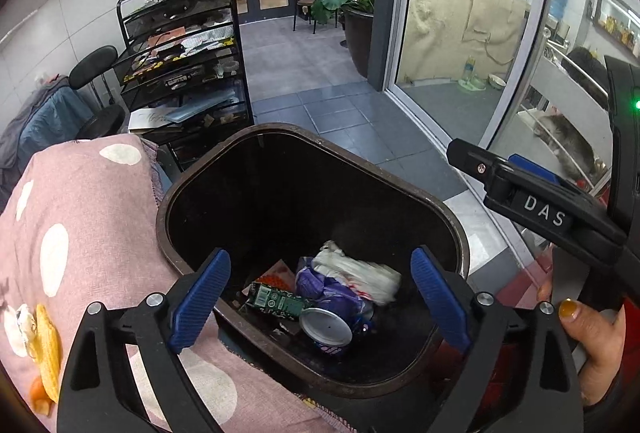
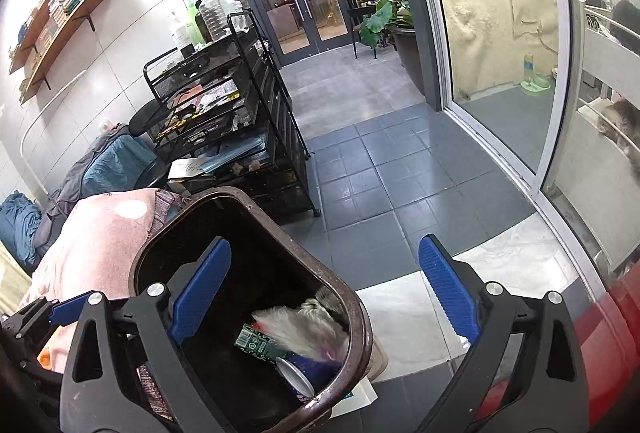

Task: Collect trash
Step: 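Lower the crumpled cream paper into the bin and open the left tool, then move both tools back over the table toward the orange peel and mesh net, then grasp the orange peel with the left tool while the right tool grasps the yellow mesh net, then carry the yellow mesh net to the bin and open the right tool, then lower the orange peel into the bin and open the left tool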

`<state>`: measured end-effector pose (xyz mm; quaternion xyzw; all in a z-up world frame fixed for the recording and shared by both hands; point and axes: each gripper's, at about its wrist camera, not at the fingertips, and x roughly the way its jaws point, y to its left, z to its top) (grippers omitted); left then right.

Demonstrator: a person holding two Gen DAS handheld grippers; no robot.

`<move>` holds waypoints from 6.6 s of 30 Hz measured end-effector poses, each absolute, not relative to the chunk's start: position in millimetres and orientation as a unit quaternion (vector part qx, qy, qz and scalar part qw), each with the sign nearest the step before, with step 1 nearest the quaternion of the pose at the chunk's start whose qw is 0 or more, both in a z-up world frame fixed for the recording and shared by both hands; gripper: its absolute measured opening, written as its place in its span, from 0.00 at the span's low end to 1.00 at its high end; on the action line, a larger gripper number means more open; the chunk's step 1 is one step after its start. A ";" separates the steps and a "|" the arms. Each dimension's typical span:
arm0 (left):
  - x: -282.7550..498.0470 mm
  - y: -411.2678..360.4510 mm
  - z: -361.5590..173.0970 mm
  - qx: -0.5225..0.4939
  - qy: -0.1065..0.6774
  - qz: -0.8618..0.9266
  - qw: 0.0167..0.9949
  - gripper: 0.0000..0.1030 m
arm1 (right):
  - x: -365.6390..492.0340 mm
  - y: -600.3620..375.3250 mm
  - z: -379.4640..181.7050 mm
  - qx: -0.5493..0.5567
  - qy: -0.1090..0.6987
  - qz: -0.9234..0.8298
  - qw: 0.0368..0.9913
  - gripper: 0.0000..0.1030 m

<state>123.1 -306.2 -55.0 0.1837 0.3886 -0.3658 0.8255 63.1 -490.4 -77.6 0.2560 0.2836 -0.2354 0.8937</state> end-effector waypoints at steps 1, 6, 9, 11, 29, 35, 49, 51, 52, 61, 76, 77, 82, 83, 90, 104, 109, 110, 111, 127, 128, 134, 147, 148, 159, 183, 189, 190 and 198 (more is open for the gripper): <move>121.7 -306.1 -54.2 0.186 0.386 -0.365 0.827 0.89 | 63.1 -490.2 -77.8 0.256 0.284 -0.235 0.894 0.91; 112.6 -295.3 -42.0 0.186 0.362 -0.365 0.838 0.91 | 62.5 -484.6 -77.2 0.247 0.281 -0.226 0.900 0.91; 107.3 -283.5 -32.5 0.174 0.350 -0.360 0.847 0.91 | 62.6 -478.1 -74.9 0.238 0.275 -0.215 0.906 0.91; 104.8 -274.3 -26.4 0.164 0.345 -0.360 0.851 0.92 | 61.7 -472.5 -72.2 0.231 0.267 -0.206 0.912 0.91; 94.2 -147.2 -0.1 0.094 0.291 -0.263 0.915 0.95 | 97.6 -345.8 -33.1 0.071 0.227 -0.043 0.970 0.95; 102.0 -97.1 -5.4 0.081 0.301 -0.212 0.926 0.95 | 122.0 -302.0 -27.7 0.065 0.264 0.027 0.962 0.95; 123.3 44.5 -33.7 0.029 0.350 -0.077 0.933 0.95 | 165.0 -177.4 -30.5 -0.027 0.335 0.165 0.927 0.95; 128.9 62.9 -40.9 0.023 0.365 -0.064 0.928 0.95 | 167.5 -160.3 -33.3 -0.052 0.344 0.175 0.921 0.95; 131.6 68.0 -43.3 0.021 0.371 -0.062 0.926 0.95 | 169.7 -151.8 -34.9 -0.065 0.349 0.178 0.918 0.95; 159.3 70.2 -56.8 0.043 0.411 -0.099 0.905 0.89 | 211.3 -111.5 -53.9 -0.121 0.411 0.179 0.886 0.95; 203.6 25.1 -91.4 0.130 0.485 -0.147 0.852 0.19 | 254.0 -92.3 -87.8 -0.152 0.476 0.222 0.837 0.65; 202.4 25.3 -90.7 0.129 0.481 -0.145 0.855 0.17 | 252.9 -91.5 -89.5 -0.154 0.478 0.227 0.835 0.42; 193.0 31.0 -78.7 0.102 0.457 -0.150 0.871 0.08 | 244.5 -93.6 -84.4 -0.133 0.463 0.244 0.842 0.20; 190.3 33.2 -75.6 0.091 0.453 -0.150 0.874 0.08 | 242.4 -95.9 -81.8 -0.121 0.460 0.250 0.844 0.20; 164.2 39.1 -57.4 0.058 0.418 -0.142 0.896 0.08 | 213.6 -110.4 -67.4 -0.072 0.443 0.272 0.851 0.19; 120.2 32.0 -25.2 -0.009 0.354 -0.137 0.925 0.08 | 156.2 -172.0 -36.6 0.044 0.371 0.243 0.895 0.19; 116.1 19.1 -23.8 -0.025 0.349 -0.154 0.924 0.08 | 149.5 -202.0 -35.5 0.076 0.364 0.218 0.902 0.19; 114.6 15.2 -23.8 -0.026 0.349 -0.159 0.923 0.08 | 147.7 -208.3 -35.3 0.083 0.362 0.213 0.903 0.19; 114.2 11.0 -23.5 -0.028 0.349 -0.164 0.922 0.08 | 146.5 -214.6 -35.3 0.090 0.361 0.210 0.904 0.19; 104.6 -57.8 -14.3 -0.010 0.340 -0.233 0.911 0.08 | 131.9 -316.2 -49.8 0.151 0.346 0.078 0.923 0.19; 104.4 -61.1 -14.4 -0.009 0.340 -0.235 0.910 0.08 | 132.1 -323.5 -53.2 0.156 0.349 0.071 0.921 0.19; 104.2 -82.2 -15.4 0.001 0.345 -0.252 0.904 0.08 | 135.6 -358.0 -76.8 0.183 0.373 0.028 0.909 0.19; 108.6 -109.5 -17.6 0.006 0.354 -0.275 0.894 0.08 | 138.6 -388.9 -121.7 0.221 0.414 -0.021 0.883 0.51; 108.4 -111.2 -17.8 0.007 0.355 -0.276 0.893 0.08 | 138.0 -389.5 -123.4 0.221 0.414 -0.024 0.883 0.58; 113.1 -129.3 -18.5 0.010 0.365 -0.291 0.884 0.08 | 127.0 -390.5 -123.6 0.220 0.407 -0.035 0.886 0.80; 145.2 -210.4 -32.0 0.050 0.410 -0.343 0.844 0.08 | 89.9 -435.9 -72.7 0.235 0.294 -0.109 0.920 0.88; 152.4 -234.9 -39.8 0.067 0.424 -0.349 0.833 0.08 | 84.3 -446.5 -74.1 0.243 0.292 -0.117 0.917 0.88; 153.1 -238.6 -41.1 0.070 0.425 -0.348 0.833 0.08 | 83.3 -447.5 -74.5 0.244 0.292 -0.118 0.917 0.88; 163.0 -264.0 -58.1 0.092 0.453 -0.353 0.813 0.08 | 82.3 -451.4 -77.2 0.247 0.292 -0.124 0.916 0.88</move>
